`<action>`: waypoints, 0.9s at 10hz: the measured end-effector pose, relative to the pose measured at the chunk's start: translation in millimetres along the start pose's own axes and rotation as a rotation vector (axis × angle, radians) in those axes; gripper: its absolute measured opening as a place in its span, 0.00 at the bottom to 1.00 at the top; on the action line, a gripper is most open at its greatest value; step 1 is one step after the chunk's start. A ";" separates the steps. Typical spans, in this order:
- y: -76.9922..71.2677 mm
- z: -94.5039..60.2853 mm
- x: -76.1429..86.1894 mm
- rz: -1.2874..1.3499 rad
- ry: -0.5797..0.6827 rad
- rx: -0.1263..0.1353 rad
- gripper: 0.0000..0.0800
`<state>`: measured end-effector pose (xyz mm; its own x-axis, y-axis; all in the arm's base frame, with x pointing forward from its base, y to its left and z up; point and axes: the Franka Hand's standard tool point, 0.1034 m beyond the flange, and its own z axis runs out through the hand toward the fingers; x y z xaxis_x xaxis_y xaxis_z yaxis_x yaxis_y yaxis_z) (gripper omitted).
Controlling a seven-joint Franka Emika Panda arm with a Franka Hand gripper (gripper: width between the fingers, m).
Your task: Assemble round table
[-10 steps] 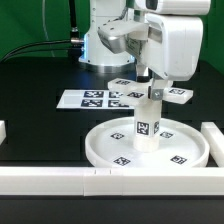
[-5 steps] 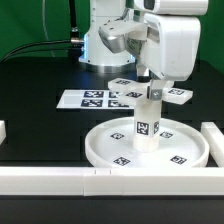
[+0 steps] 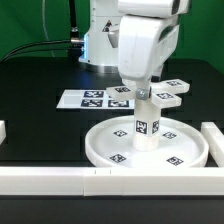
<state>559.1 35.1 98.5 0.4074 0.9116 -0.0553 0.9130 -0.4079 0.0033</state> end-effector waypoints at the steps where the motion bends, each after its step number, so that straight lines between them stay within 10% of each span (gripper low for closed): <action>1: 0.0 0.0 0.0 0.082 0.000 0.000 0.55; 9: -1.6 0.3 2.3 0.894 0.050 0.058 0.55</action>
Offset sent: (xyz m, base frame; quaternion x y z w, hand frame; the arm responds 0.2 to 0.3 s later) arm -0.0084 -0.0014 -0.0004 0.0122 0.0359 0.3152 0.9483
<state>558.6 37.8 98.0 0.9674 0.2529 -0.0124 0.2525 -0.9672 -0.0262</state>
